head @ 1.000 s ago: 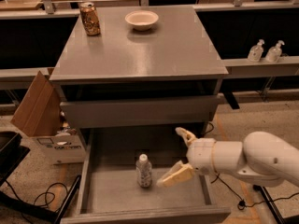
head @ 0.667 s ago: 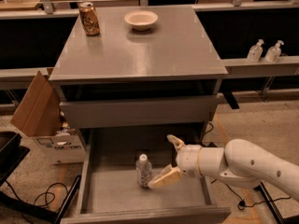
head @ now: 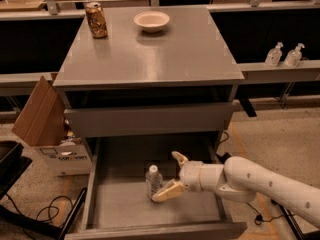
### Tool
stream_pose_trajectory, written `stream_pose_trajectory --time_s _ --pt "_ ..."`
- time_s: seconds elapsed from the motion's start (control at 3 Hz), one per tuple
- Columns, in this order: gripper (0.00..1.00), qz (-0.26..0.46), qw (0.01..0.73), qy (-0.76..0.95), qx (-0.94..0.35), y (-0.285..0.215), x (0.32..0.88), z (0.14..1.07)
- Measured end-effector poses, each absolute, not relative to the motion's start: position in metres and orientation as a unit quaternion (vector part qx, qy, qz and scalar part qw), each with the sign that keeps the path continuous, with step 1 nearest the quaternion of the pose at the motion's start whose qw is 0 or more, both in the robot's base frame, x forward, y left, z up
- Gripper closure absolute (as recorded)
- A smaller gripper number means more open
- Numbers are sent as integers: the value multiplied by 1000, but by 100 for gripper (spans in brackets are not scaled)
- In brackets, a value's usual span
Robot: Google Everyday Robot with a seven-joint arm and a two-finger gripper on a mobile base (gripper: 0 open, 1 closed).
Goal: Pick blue plastic bottle from middle drawer and place on counter
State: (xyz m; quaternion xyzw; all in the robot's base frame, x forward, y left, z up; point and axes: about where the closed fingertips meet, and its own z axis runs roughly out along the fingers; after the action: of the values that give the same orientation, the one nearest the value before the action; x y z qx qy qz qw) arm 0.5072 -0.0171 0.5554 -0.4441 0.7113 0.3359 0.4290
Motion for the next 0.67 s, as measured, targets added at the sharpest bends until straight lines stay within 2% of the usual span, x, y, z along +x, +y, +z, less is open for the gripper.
stream_pose_trajectory --time_s 0.67 --pt "0 360 452 683 -447 20 520 500"
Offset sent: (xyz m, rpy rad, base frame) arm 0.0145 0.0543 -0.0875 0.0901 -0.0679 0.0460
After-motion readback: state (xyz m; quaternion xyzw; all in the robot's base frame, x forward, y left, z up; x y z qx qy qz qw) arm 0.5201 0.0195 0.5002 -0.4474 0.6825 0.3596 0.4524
